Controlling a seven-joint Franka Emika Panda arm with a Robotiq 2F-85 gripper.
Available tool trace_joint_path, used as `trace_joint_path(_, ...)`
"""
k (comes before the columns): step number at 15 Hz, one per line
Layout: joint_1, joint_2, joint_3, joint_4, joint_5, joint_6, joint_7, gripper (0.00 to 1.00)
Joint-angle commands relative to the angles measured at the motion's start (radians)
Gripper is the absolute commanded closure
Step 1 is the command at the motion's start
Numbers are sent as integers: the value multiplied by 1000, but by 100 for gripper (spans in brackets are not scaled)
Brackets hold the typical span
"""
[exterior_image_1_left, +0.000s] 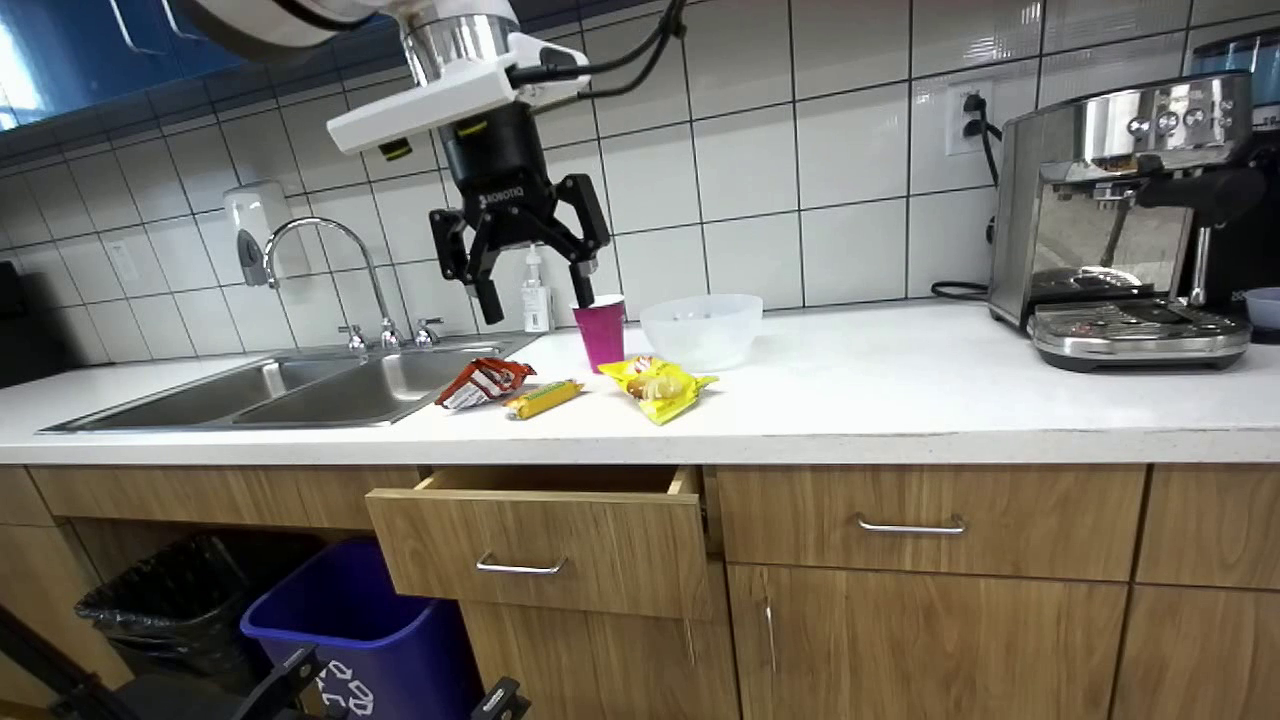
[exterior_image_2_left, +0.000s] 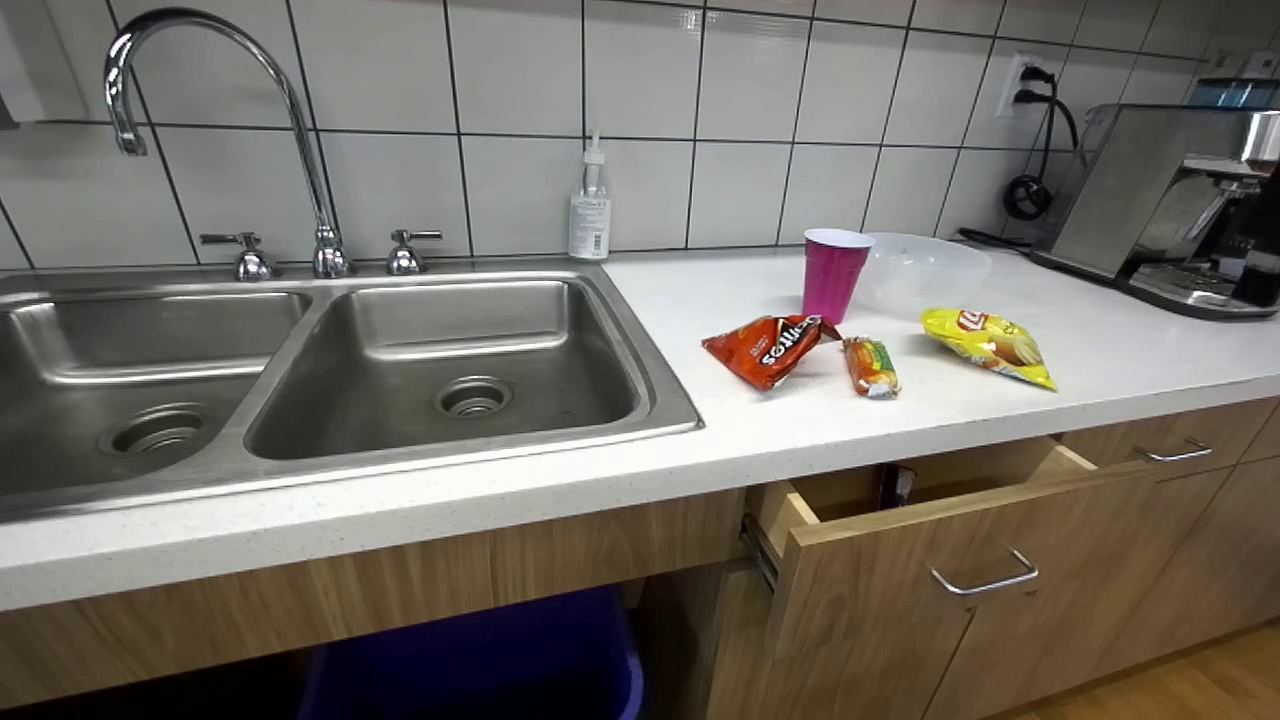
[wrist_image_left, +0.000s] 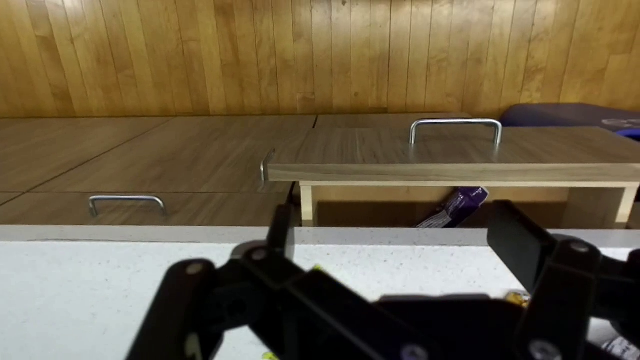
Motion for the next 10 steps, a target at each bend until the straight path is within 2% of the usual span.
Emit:
trace_joint_path(1, 29, 67, 2, -2, 7, 54, -80, 0)
trace_joint_path(5, 59, 152, 11, -1, 9, 110, -136, 0)
trace_joint_path(10, 95, 264, 18, 4, 57, 239, -194, 0)
